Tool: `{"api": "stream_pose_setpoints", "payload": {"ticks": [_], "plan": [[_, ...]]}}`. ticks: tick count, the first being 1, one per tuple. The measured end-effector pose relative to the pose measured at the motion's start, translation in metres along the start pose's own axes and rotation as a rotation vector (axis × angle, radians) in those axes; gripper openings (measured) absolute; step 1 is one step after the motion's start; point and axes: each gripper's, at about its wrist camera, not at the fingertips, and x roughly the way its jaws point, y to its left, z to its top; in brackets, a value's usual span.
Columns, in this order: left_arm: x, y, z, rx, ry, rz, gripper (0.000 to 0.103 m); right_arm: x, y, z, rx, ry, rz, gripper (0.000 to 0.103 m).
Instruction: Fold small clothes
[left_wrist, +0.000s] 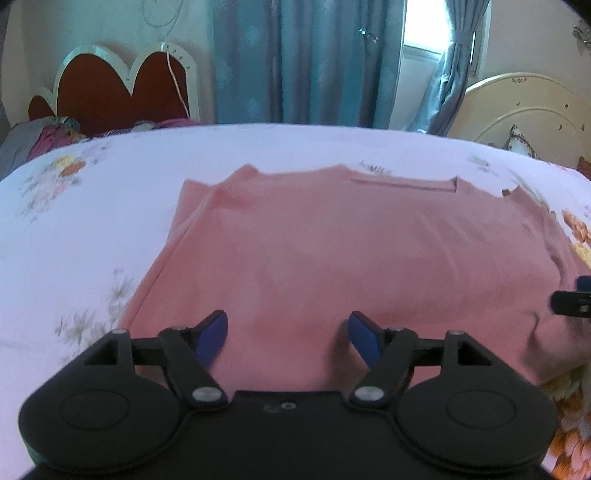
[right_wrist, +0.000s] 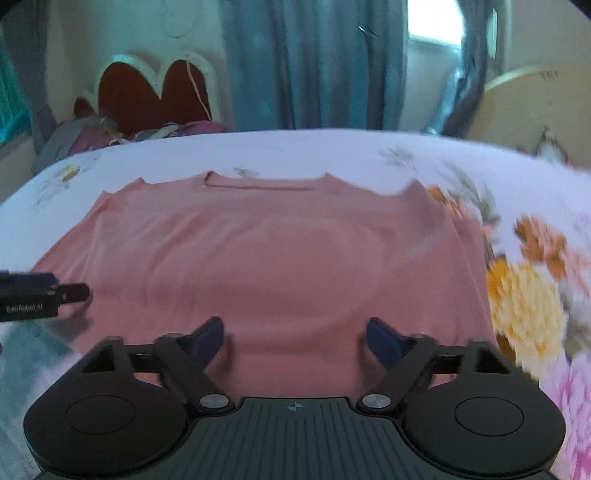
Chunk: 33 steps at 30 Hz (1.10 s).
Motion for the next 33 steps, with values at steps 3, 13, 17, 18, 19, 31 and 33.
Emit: {"api": "stream_pose_setpoints", "payload": {"ticks": [3,13,17,18,19,31,33], "plan": [[0.005,-0.007,0.007,0.014,-0.014,0.012,0.072,0.012,0.006,0.004,0.018,0.004,0.007,0.054],[0.022,-0.004,0.005,-0.003,-0.003,0.038,0.084,0.021,-0.018,-0.024,0.004,0.07,0.0,0.034],[0.017,-0.001,0.006,-0.003,0.012,0.034,0.083,0.013,-0.019,-0.026,-0.014,0.078,-0.006,0.034],[0.014,0.001,0.006,-0.009,0.016,0.031,0.081,0.01,-0.019,-0.024,-0.003,0.072,-0.002,0.034],[0.01,0.004,0.005,-0.019,0.02,0.029,0.081,0.007,-0.018,-0.022,0.01,0.056,0.009,0.034],[-0.037,0.069,-0.048,-0.317,0.156,-0.119,0.083,0.004,-0.004,-0.013,0.023,0.05,-0.011,0.034],[-0.04,0.075,-0.051,-0.371,0.164,-0.141,0.083,0.003,0.005,-0.006,0.009,0.03,-0.013,0.034]]}}
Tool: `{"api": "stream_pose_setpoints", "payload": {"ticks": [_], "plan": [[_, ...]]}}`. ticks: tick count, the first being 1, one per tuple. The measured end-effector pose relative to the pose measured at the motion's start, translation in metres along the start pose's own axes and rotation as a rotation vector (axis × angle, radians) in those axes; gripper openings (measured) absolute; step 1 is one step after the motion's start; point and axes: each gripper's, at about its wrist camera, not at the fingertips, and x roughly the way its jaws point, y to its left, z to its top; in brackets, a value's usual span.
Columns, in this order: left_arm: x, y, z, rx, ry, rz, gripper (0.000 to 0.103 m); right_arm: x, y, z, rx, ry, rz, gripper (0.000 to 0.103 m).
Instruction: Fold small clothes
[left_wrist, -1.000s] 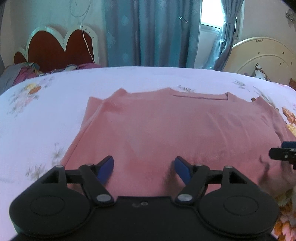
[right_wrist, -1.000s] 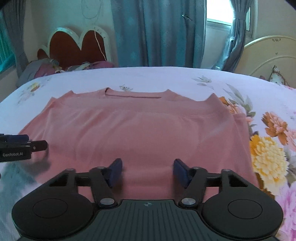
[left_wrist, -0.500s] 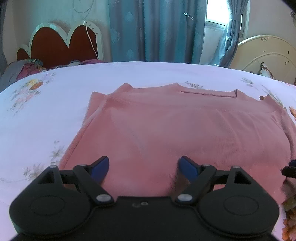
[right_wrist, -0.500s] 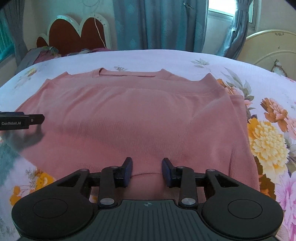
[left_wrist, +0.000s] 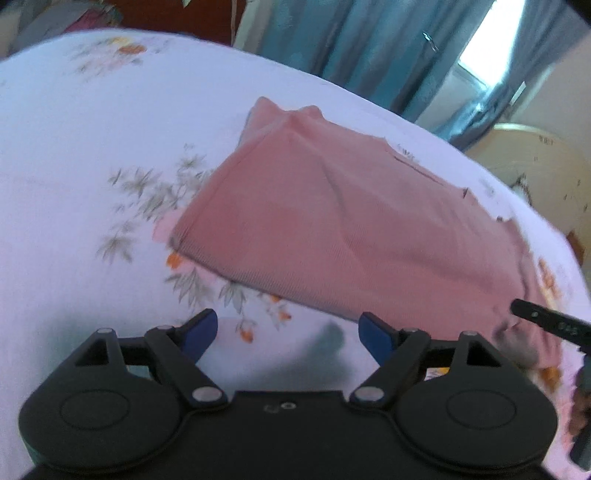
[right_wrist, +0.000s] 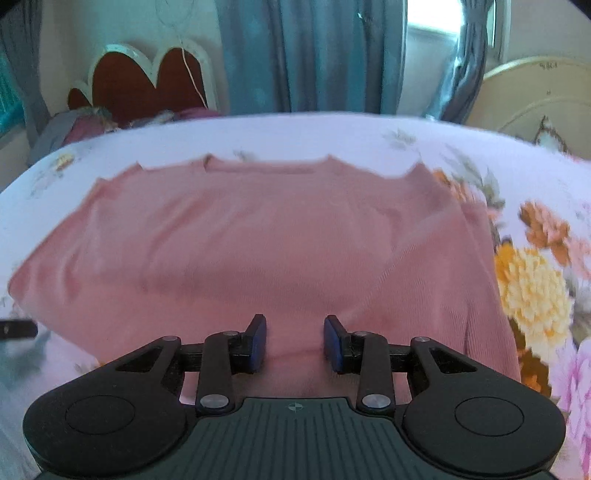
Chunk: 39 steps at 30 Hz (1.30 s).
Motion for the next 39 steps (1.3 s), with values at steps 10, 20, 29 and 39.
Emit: {"api": "stream_pose_setpoints", "payload": {"ticks": [10,20,29,39], "plan": [[0.027,0.013,0.018,-0.198,-0.059,-0.14,0.092,0.024,0.052,0.029,-0.006,-0.024,0.089,0.035],[0.067,0.023,0.04,-0.355,-0.226,-0.296,0.085,0.058,0.065,0.046,0.01,-0.035,0.009,0.058],[0.092,0.034,0.045,-0.418,-0.231,-0.311,0.016,0.076,0.071,0.034,-0.001,-0.002,-0.071,0.058],[0.07,0.017,0.051,-0.338,-0.29,-0.248,0.013,0.082,0.073,0.035,-0.04,-0.005,-0.076,0.058]]}}
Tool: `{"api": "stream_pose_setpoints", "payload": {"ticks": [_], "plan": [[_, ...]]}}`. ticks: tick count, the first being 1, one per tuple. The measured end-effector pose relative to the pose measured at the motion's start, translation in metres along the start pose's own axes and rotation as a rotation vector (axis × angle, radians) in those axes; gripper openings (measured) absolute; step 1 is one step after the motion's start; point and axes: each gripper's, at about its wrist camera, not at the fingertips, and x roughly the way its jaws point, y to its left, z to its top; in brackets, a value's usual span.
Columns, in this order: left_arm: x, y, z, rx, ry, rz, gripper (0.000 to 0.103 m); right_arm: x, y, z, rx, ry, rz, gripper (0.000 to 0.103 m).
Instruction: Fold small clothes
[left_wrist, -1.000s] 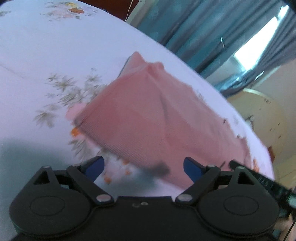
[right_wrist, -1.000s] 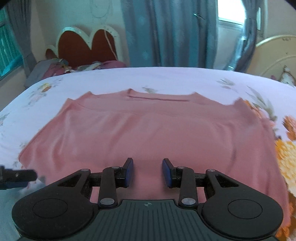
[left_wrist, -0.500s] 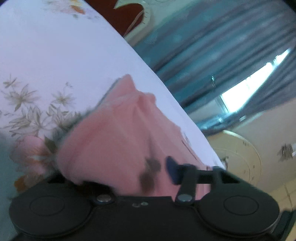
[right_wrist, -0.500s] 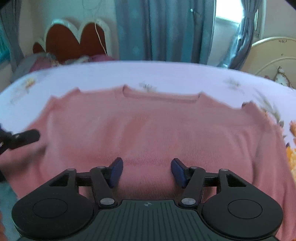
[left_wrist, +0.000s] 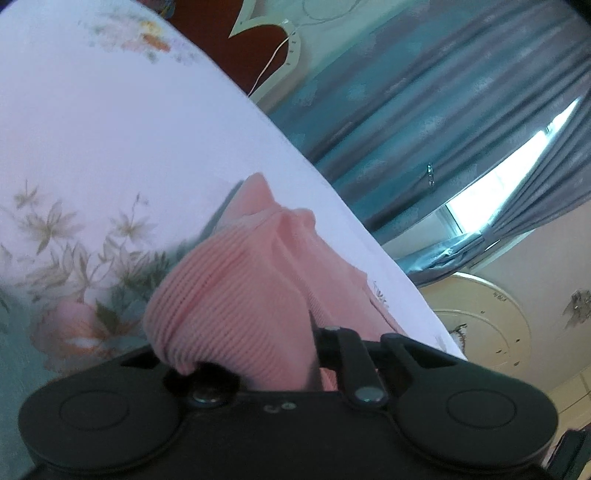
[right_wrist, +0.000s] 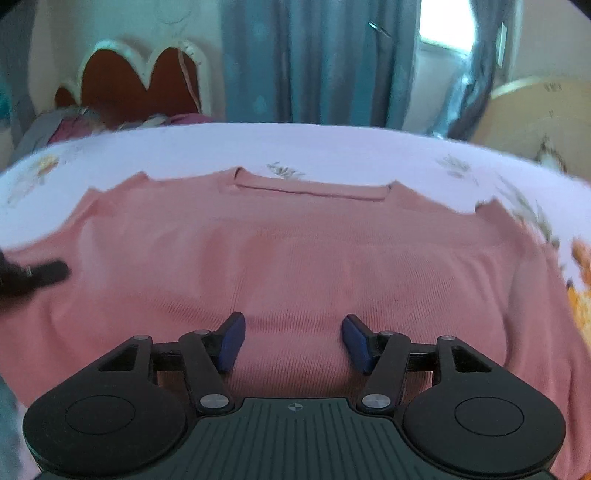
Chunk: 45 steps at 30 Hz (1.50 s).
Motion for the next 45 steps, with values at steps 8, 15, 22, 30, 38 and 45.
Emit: {"api": "stream_pose_setpoints", "payload": {"ticks": [8,15,22,30,38,45], "plan": [[-0.011,-0.069,0.002,0.228,-0.078,0.036,0.012,-0.021,-0.043,0.003,0.148,-0.064,0.114,0.058],[0.004,-0.168,-0.029,0.511,-0.054,-0.038,0.012,-0.05,-0.104,0.0,0.229,-0.091,0.136,0.058],[0.034,-0.259,-0.115,0.715,0.067,-0.223,0.012,-0.088,-0.183,-0.027,0.313,-0.125,0.043,0.058],[0.06,-0.264,-0.234,0.988,0.275,-0.206,0.02,-0.112,-0.25,-0.058,0.401,-0.131,-0.014,0.058],[0.013,-0.242,-0.224,1.052,0.296,-0.22,0.067,-0.103,-0.249,-0.038,0.392,-0.114,0.188,0.058],[-0.01,-0.209,-0.164,0.877,0.248,-0.131,0.067,-0.062,-0.239,-0.032,0.377,-0.034,0.214,0.057]]}}
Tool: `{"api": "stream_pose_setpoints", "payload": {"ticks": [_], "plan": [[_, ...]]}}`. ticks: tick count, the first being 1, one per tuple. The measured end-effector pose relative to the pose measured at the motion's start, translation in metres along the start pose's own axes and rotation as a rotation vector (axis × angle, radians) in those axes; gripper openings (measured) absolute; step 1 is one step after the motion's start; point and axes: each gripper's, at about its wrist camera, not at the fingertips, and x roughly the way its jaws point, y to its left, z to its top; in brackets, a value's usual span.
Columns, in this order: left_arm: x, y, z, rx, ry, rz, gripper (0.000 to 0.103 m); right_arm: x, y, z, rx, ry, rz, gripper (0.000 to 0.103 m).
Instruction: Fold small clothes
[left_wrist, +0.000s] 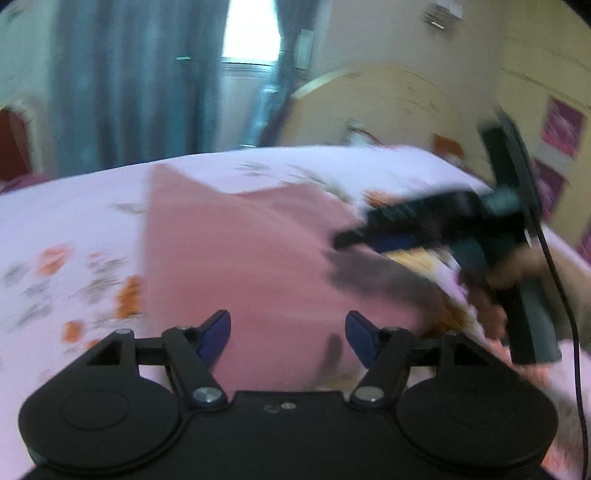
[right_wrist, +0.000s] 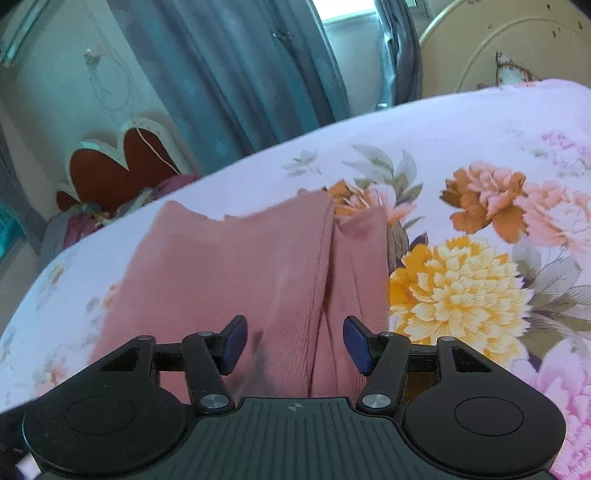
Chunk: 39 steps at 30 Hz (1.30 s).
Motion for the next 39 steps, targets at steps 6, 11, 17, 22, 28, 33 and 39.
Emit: {"api": "stream_pose_setpoints", "payload": {"ticks": [6,11,17,22,28,33,39], "plan": [[0.011,0.045,0.019,-0.199,-0.011,0.123,0.066,0.024,0.004,-0.001,-0.037,0.069,-0.007,0.023],[0.028,0.062,0.029,-0.293,0.002,0.123,0.065,0.009,0.007,0.005,-0.06,0.02,-0.019,0.011],[0.03,0.049,0.028,-0.261,-0.005,0.075,0.071,-0.025,-0.001,0.002,-0.141,-0.05,-0.116,0.011],[0.053,0.048,0.016,-0.295,0.034,0.088,0.078,-0.008,-0.012,-0.011,-0.113,-0.012,-0.147,0.012],[0.049,0.052,0.02,-0.314,0.036,0.079,0.075,-0.023,-0.015,-0.002,-0.083,-0.019,-0.119,0.02],[0.052,0.06,0.037,-0.346,0.026,0.067,0.073,-0.012,-0.027,0.021,0.004,-0.032,-0.108,0.044],[0.08,0.072,0.061,-0.377,0.035,0.06,0.073,0.018,-0.042,0.052,0.103,0.003,-0.08,0.044]]}}
